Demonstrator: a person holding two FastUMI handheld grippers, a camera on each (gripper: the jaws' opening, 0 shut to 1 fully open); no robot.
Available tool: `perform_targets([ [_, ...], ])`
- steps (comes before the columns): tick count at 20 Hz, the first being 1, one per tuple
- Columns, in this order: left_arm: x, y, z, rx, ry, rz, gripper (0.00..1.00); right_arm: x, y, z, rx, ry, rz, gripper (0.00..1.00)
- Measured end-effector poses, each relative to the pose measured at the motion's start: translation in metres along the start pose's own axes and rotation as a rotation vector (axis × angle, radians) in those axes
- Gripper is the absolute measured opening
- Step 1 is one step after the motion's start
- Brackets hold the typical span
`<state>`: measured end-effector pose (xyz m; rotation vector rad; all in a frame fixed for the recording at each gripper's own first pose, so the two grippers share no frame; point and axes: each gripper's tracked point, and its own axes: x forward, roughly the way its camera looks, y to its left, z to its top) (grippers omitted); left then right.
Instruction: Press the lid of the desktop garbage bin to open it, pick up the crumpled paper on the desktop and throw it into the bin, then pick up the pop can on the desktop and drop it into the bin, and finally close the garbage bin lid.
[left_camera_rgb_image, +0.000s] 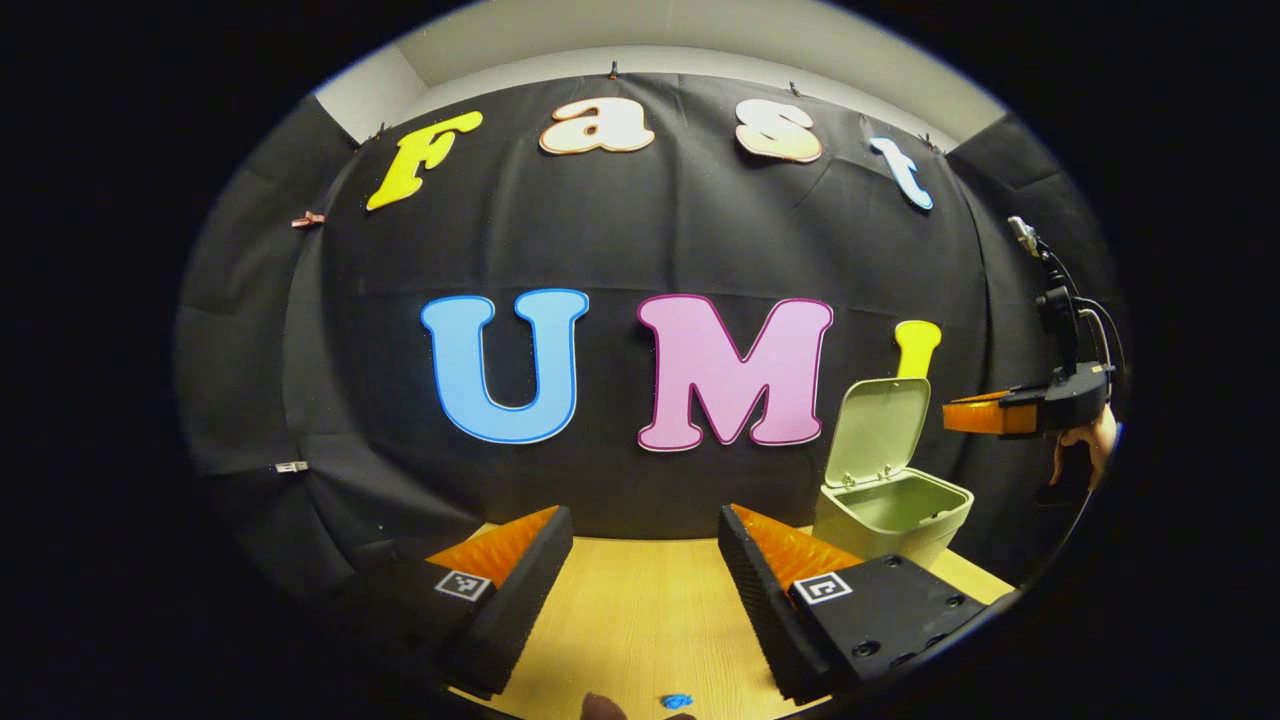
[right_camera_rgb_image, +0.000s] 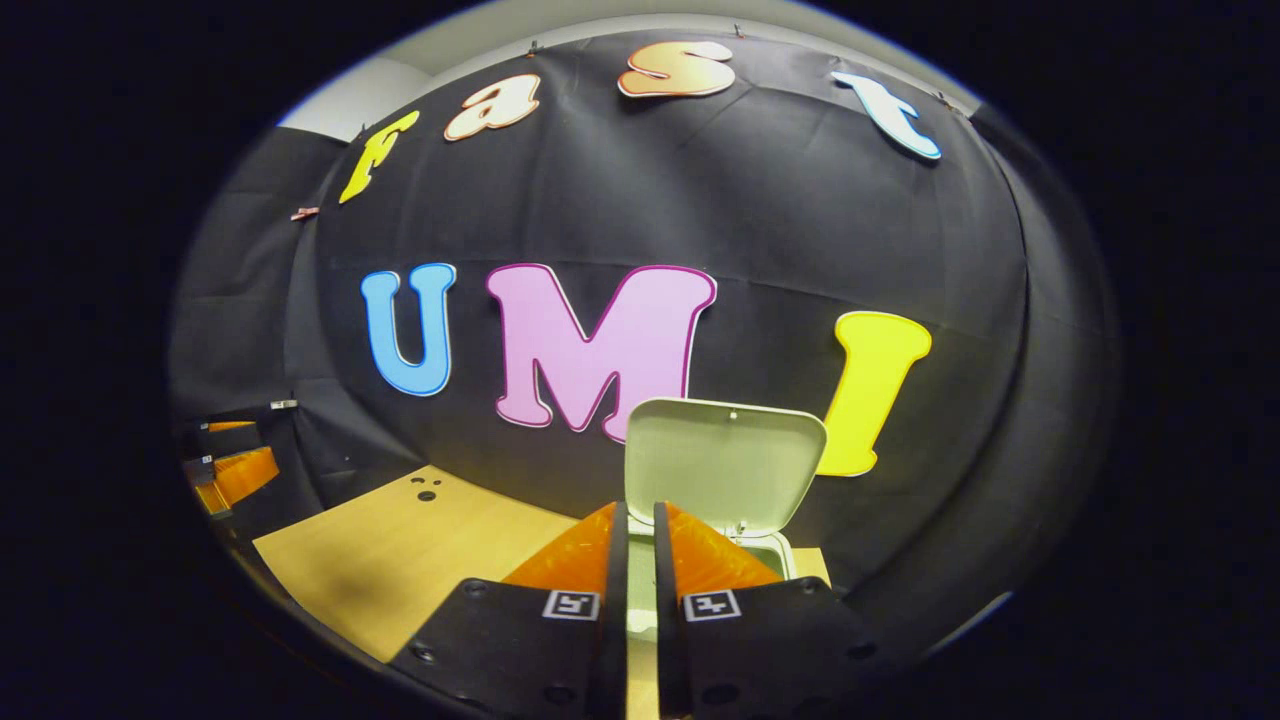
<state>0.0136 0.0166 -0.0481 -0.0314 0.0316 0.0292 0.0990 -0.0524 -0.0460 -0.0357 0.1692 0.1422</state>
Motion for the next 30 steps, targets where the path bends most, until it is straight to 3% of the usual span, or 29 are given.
perform_targets([
  [4, -0.001, 0.007, -0.02, -0.026, 0.015, -0.018, 0.94, -0.008, 0.031, -0.013, 0.033, 0.026, 0.091, 0.5],
  [6, -0.001, 0.011, -0.031, -0.017, 0.039, -0.005, 0.94, -0.009, 0.038, -0.021, 0.03, 0.009, 0.094, 0.67],
  [8, -0.002, 0.011, -0.039, -0.015, 0.052, -0.004, 0.94, -0.01, 0.038, -0.027, -0.029, -0.014, 0.074, 0.95],
  [13, -0.002, 0.005, -0.053, -0.019, 0.069, -0.028, 0.94, -0.026, 0.068, -0.067, 0.013, 0.103, 0.146, 0.98],
  [17, -0.001, -0.002, -0.07, -0.035, 0.081, -0.067, 0.94, -0.034, 0.075, -0.069, 0.064, 0.081, 0.141, 0.98],
  [19, 0.0, -0.004, -0.091, -0.028, 0.123, -0.079, 0.94, -0.038, 0.076, -0.08, 0.065, 0.109, 0.118, 0.98],
  [26, 0.001, -0.019, -0.191, -0.02, 0.323, -0.157, 0.94, -0.061, 0.101, -0.12, 0.082, 0.237, 0.177, 0.98],
  [30, -0.003, -0.02, -0.248, -0.004, 0.45, -0.178, 0.93, -0.072, 0.103, -0.129, 0.051, 0.247, 0.161, 0.98],
])
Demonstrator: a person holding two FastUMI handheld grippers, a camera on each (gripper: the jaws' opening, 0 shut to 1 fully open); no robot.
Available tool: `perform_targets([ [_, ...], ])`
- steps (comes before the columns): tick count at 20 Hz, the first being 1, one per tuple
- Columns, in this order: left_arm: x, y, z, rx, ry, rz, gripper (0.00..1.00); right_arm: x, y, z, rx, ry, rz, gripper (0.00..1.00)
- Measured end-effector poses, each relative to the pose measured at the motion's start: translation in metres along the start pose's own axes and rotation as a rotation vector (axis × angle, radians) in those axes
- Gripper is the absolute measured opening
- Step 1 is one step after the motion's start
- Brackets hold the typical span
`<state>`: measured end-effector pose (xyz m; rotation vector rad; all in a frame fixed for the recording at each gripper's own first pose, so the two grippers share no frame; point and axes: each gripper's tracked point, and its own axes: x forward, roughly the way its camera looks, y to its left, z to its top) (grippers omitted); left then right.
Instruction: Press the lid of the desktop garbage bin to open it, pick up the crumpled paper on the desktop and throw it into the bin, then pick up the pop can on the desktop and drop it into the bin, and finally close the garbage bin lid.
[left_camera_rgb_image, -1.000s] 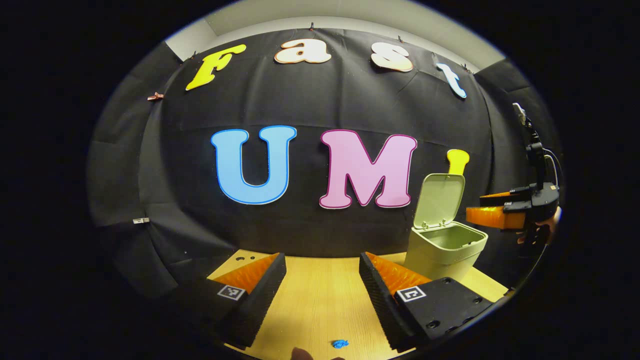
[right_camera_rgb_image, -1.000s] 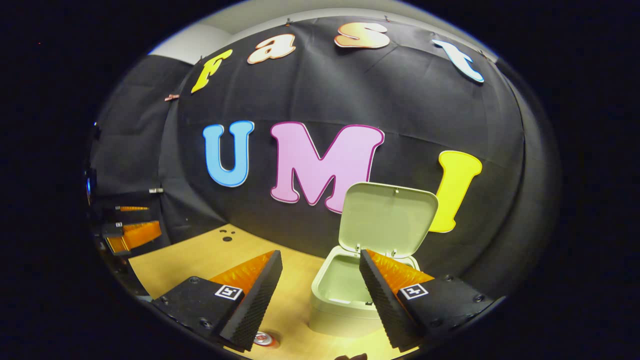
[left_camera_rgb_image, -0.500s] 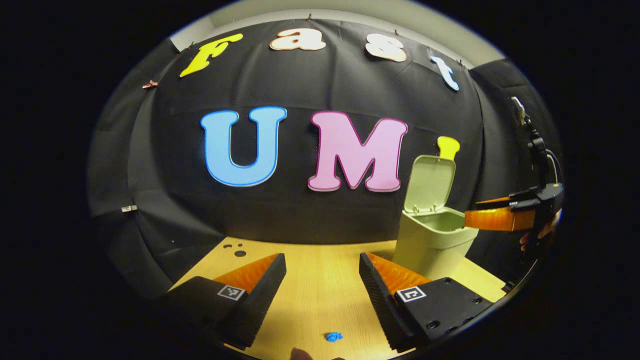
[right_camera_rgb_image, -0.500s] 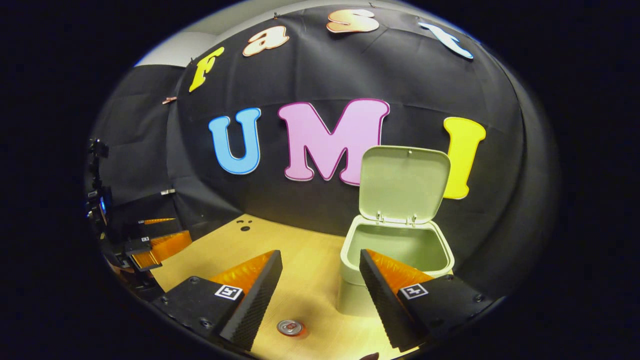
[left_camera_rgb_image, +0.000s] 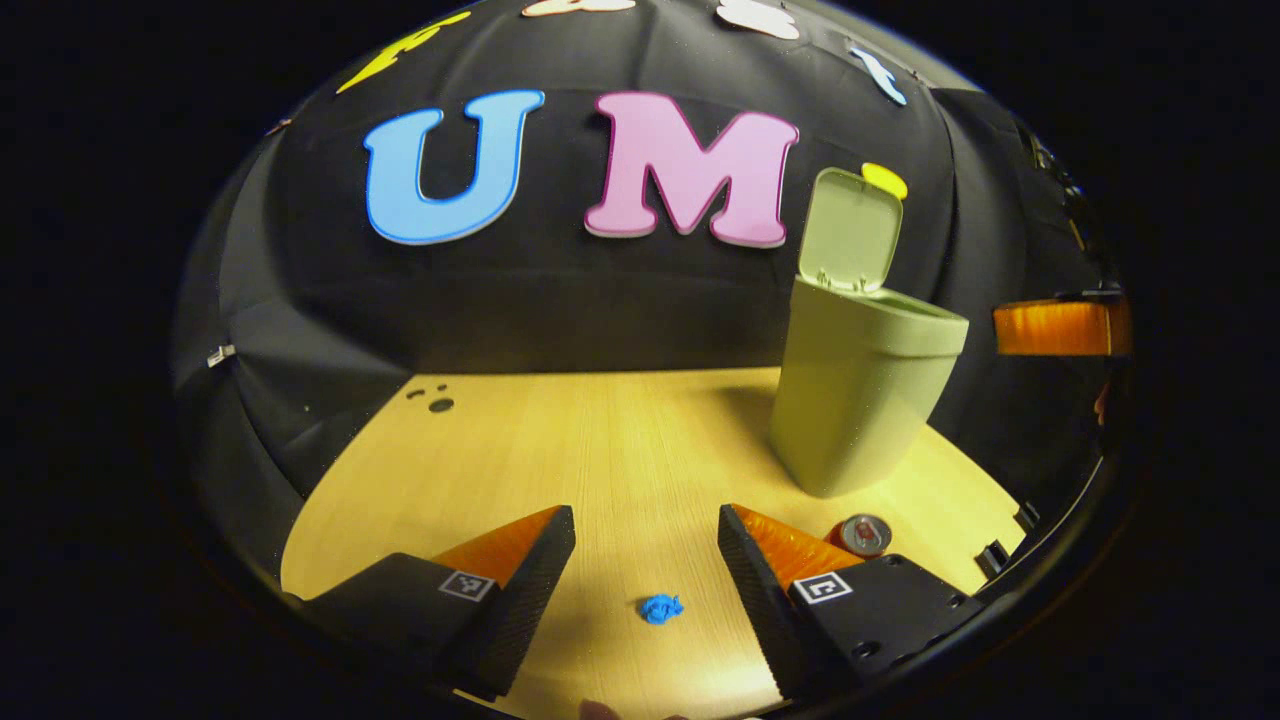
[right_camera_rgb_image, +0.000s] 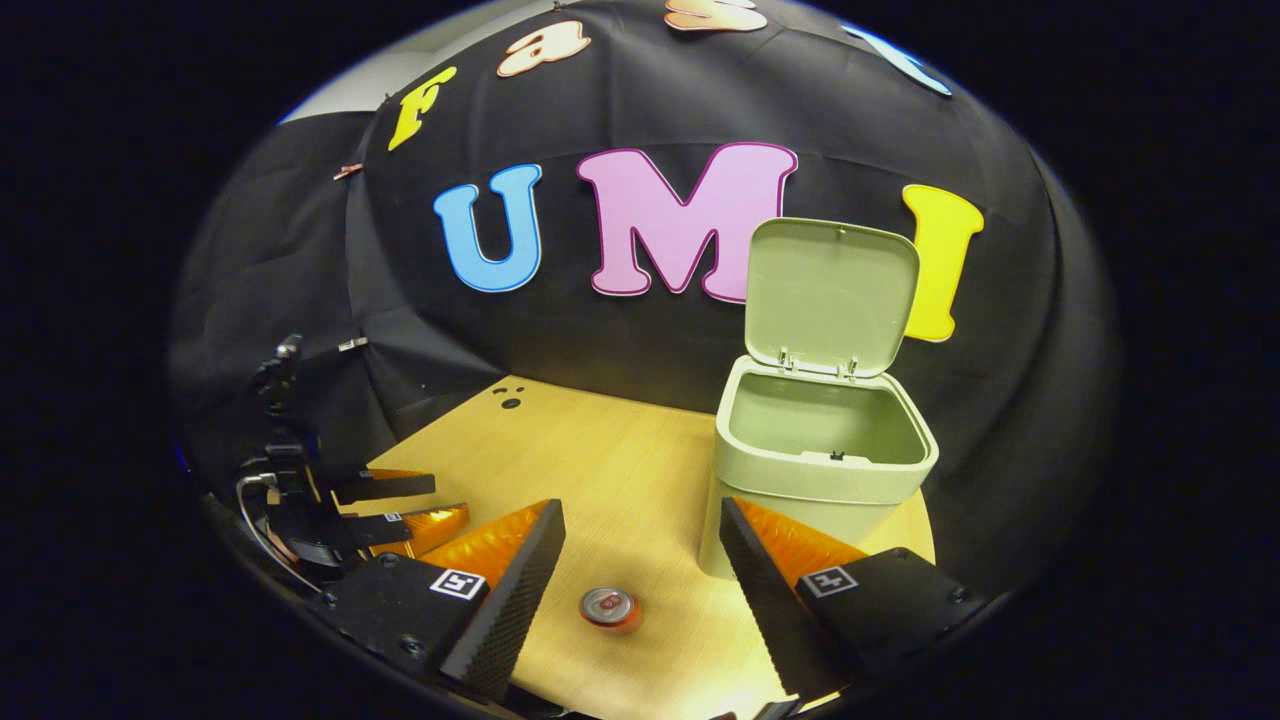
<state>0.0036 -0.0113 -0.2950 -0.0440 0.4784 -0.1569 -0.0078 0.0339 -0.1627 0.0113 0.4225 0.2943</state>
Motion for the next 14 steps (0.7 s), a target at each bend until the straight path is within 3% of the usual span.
perform_targets([
  [1, 0.003, 0.001, -0.011, 0.012, 0.028, -0.003, 0.96, -0.002, 0.001, -0.001, -0.008, 0.001, -0.004, 0.98],
  [14, 0.056, -0.005, -0.114, 0.095, 0.285, -0.046, 0.83, -0.024, -0.014, -0.015, 0.026, 0.02, -0.09, 0.98],
])
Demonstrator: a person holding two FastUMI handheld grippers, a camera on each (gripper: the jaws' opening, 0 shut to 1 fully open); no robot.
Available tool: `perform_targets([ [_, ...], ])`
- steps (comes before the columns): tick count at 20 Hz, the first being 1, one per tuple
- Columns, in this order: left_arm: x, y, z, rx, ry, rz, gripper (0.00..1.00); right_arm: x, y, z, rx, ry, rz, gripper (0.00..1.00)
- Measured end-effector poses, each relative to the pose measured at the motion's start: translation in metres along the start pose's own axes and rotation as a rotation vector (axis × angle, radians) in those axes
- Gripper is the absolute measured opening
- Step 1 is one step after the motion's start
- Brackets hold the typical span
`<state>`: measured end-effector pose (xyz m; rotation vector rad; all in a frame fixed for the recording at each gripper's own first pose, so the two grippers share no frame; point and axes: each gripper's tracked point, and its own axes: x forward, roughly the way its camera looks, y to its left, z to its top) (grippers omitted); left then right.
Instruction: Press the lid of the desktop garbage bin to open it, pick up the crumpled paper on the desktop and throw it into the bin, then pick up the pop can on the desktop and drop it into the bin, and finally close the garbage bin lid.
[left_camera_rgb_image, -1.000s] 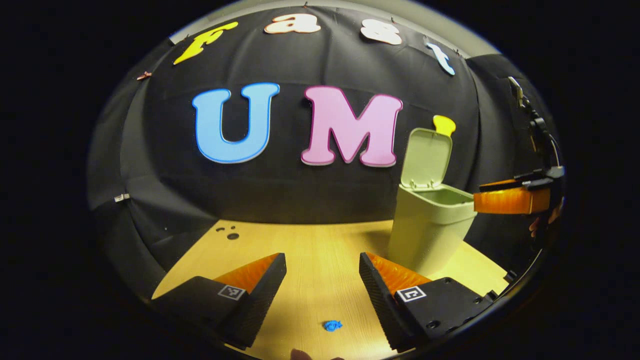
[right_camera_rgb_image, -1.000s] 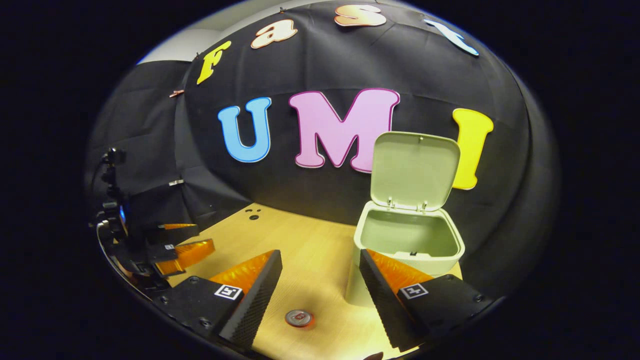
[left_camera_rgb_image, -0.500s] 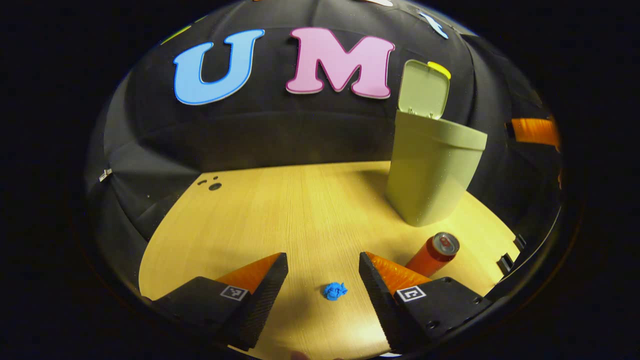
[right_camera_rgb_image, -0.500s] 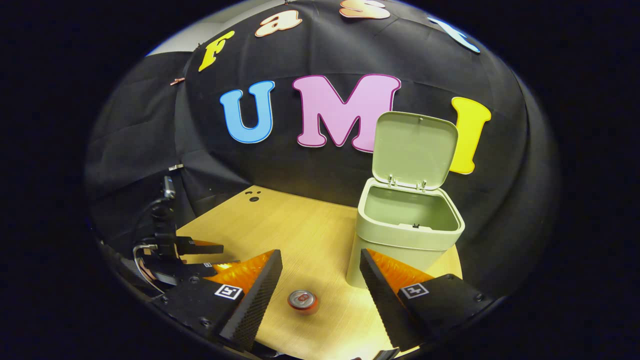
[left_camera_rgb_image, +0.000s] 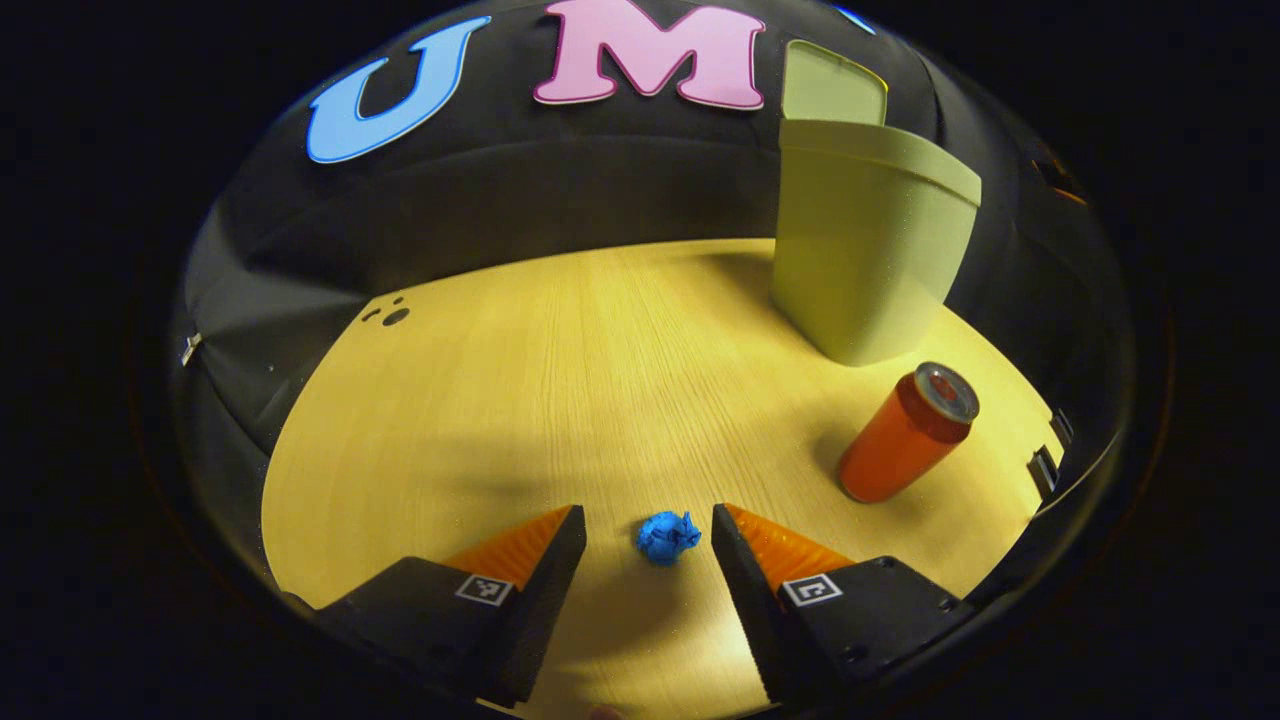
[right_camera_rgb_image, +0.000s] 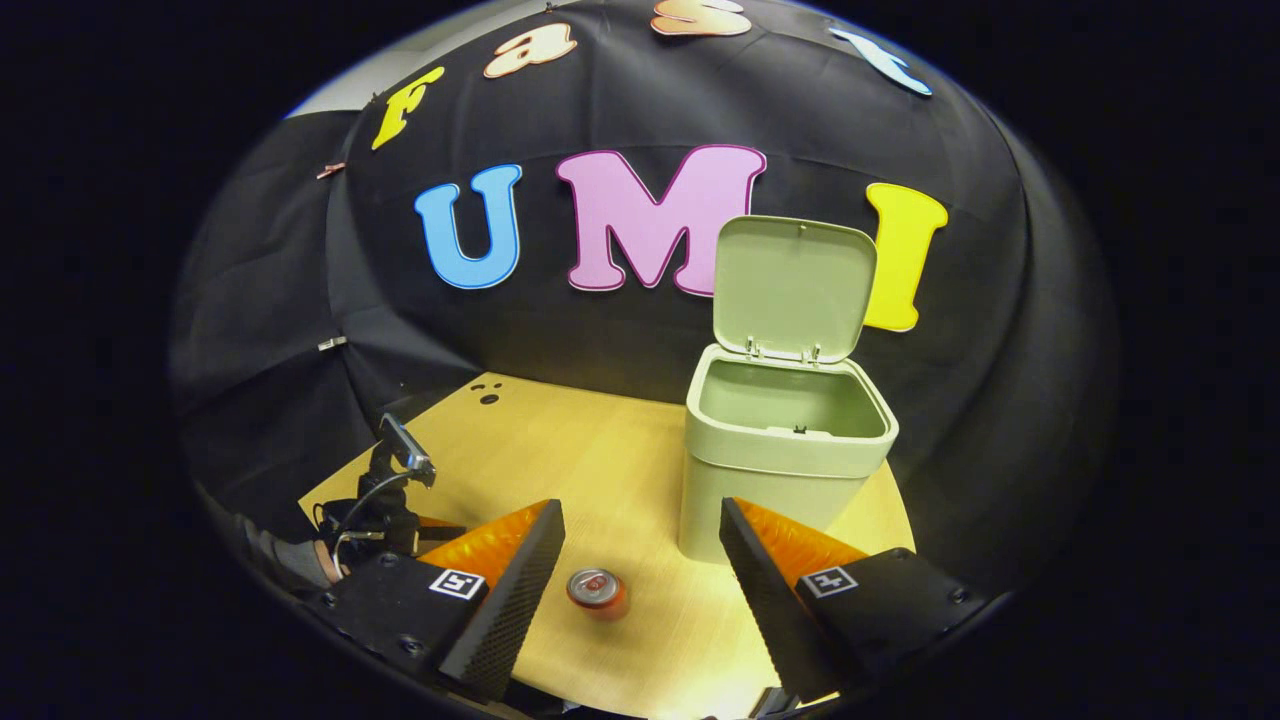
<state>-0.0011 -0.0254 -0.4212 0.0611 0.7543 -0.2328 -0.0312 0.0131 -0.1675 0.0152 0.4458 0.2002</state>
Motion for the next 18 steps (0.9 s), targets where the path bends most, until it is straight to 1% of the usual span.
perform_targets([
  [3, 0.013, -0.004, -0.014, 0.002, 0.049, -0.011, 0.76, -0.006, -0.002, -0.002, 0.001, 0.005, -0.015, 0.98],
  [4, 0.018, -0.003, -0.018, -0.002, 0.062, -0.011, 0.7, -0.008, -0.003, -0.004, 0.001, 0.009, -0.02, 0.98],
  [6, 0.023, -0.001, -0.021, -0.009, 0.079, -0.016, 0.67, -0.01, -0.005, -0.006, 0.001, 0.016, -0.032, 0.98],
  [10, 0.032, -0.002, -0.022, 0.009, 0.089, -0.025, 0.63, -0.014, -0.009, -0.008, 0.007, 0.023, -0.054, 0.98],
  [13, 0.036, -0.007, -0.029, 0.023, 0.12, -0.034, 0.54, -0.015, -0.011, -0.009, 0.012, 0.027, -0.064, 0.98],
  [14, 0.038, -0.007, -0.029, 0.028, 0.118, -0.037, 0.43, -0.015, -0.011, -0.01, 0.014, 0.027, -0.066, 0.98],
  [15, 0.039, -0.007, -0.028, 0.033, 0.116, -0.043, 0.44, -0.015, -0.012, -0.009, 0.017, 0.026, -0.068, 0.98],
  [16, 0.037, -0.008, -0.028, 0.034, 0.117, -0.051, 0.39, -0.016, -0.011, -0.011, 0.02, 0.027, -0.067, 0.98],
  [17, 0.037, -0.008, -0.028, 0.034, 0.116, -0.054, 0.38, -0.016, -0.01, -0.012, 0.021, 0.029, -0.069, 0.98],
  [18, 0.035, -0.007, -0.028, 0.032, 0.114, -0.057, 0.32, -0.017, -0.01, -0.012, 0.02, 0.029, -0.069, 0.98],
])
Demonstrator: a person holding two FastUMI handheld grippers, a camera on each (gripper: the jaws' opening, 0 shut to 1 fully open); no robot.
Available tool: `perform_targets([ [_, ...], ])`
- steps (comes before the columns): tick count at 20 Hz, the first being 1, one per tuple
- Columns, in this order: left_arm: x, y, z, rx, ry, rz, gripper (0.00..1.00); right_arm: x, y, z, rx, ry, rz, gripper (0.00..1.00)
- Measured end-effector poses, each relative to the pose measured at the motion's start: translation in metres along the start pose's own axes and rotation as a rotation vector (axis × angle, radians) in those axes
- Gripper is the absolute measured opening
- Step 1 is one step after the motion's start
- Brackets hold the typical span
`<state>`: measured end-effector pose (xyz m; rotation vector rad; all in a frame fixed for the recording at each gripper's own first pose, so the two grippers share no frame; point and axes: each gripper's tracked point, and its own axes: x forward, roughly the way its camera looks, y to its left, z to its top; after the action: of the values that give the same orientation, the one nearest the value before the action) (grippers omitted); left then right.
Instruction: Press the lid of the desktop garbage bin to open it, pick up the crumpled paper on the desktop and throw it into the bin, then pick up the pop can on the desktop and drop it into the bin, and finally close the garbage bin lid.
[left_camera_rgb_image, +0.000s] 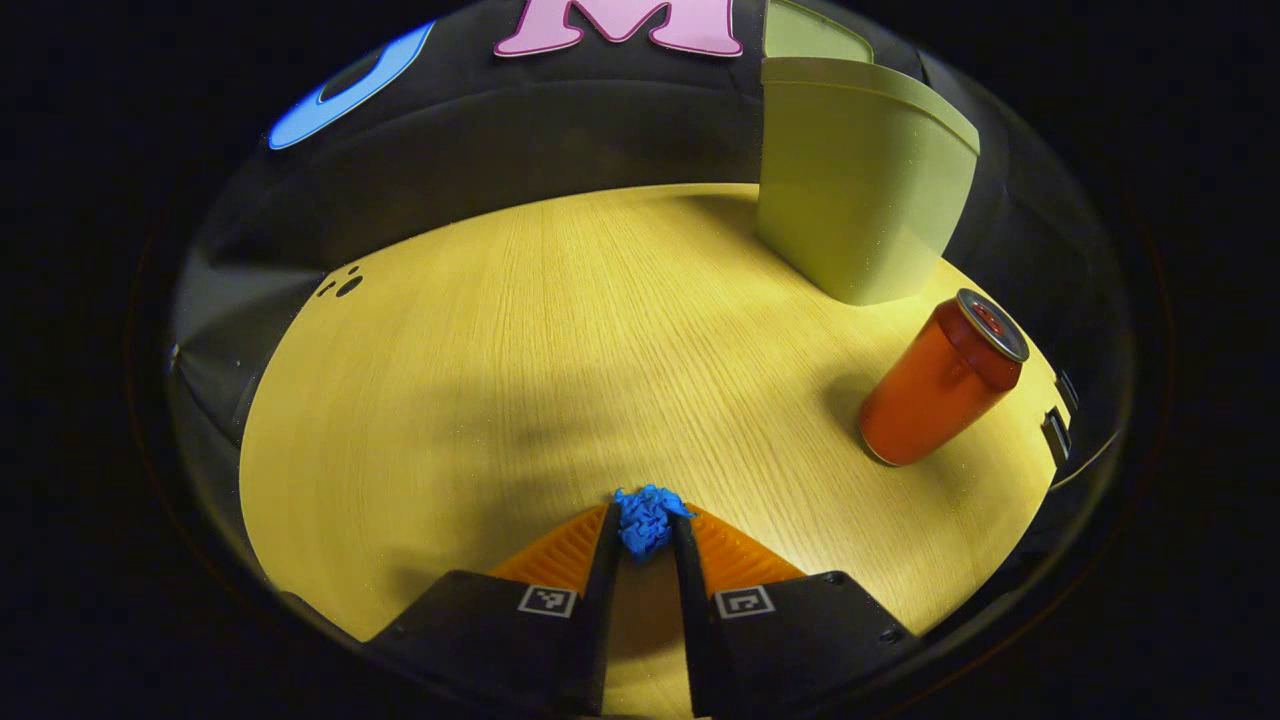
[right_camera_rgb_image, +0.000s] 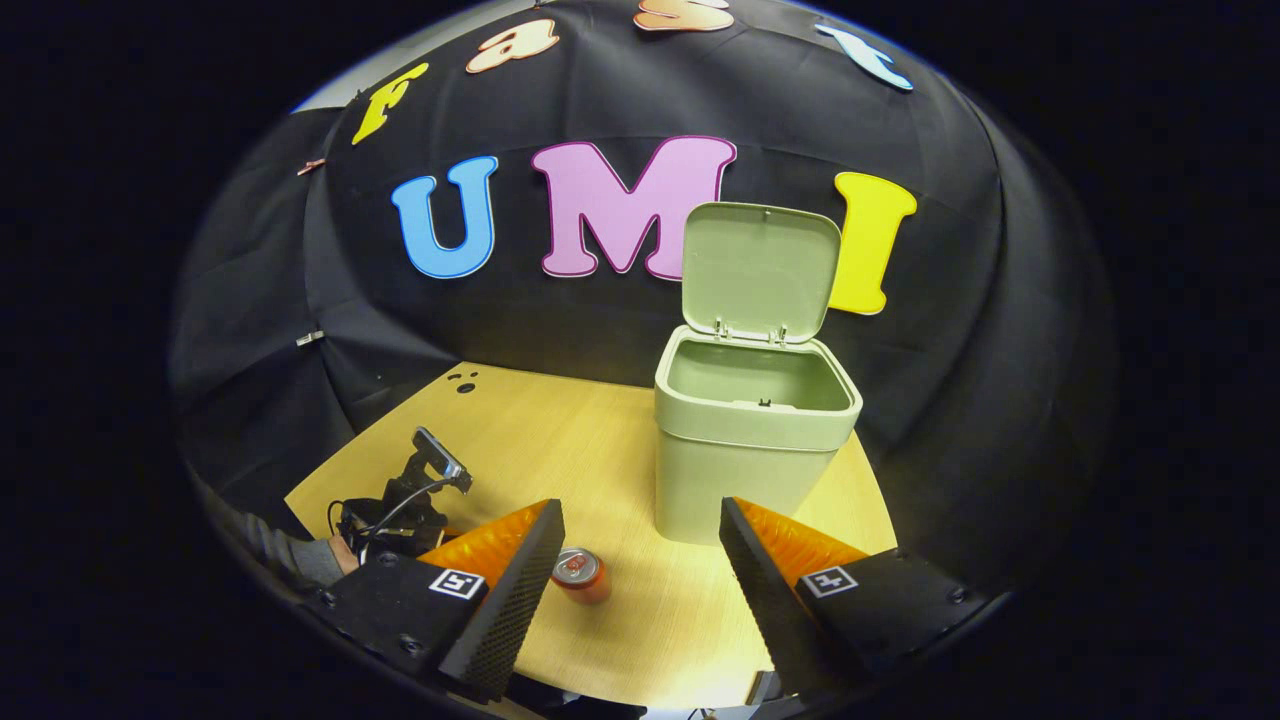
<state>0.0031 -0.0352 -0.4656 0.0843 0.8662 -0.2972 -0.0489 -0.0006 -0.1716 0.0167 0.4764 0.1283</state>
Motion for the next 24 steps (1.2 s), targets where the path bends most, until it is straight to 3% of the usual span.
perform_targets([
  [1, -0.002, 0.0, 0.001, -0.003, -0.004, -0.005, 0.31, 0.0, 0.001, 0.001, 0.0, -0.001, 0.001, 0.98],
  [2, -0.004, 0.0, 0.001, -0.006, -0.011, -0.01, 0.37, 0.0, 0.001, 0.001, 0.001, -0.003, 0.002, 0.98],
  [4, -0.011, 0.001, 0.002, -0.01, -0.027, -0.014, 0.29, -0.001, 0.003, 0.0, 0.0, -0.005, 0.005, 0.98],
  [7, -0.027, 0.002, 0.011, -0.018, -0.061, -0.014, 0.34, 0.0, 0.006, -0.001, 0.0, -0.004, 0.014, 0.98],
  [9, -0.043, 0.001, 0.028, -0.028, -0.109, -0.023, 0.29, 0.0, 0.007, -0.003, 0.0, -0.003, 0.02, 0.98],
  [11, -0.062, -0.002, 0.055, -0.036, -0.174, -0.037, 0.29, 0.001, 0.009, -0.005, 0.001, 0.001, 0.026, 0.98],
  [13, -0.08, -0.005, 0.084, -0.041, -0.243, -0.057, 0.37, 0.004, 0.011, -0.006, 0.007, 0.003, 0.035, 0.98],
  [18, -0.136, -0.02, 0.168, -0.036, -0.421, -0.12, 0.29, 0.005, 0.02, -0.011, 0.013, 0.012, 0.066, 0.98],
  [24, -0.184, -0.052, 0.262, -0.022, -0.604, -0.214, 0.33, 0.003, 0.028, -0.021, 0.012, 0.028, 0.084, 0.99],
])
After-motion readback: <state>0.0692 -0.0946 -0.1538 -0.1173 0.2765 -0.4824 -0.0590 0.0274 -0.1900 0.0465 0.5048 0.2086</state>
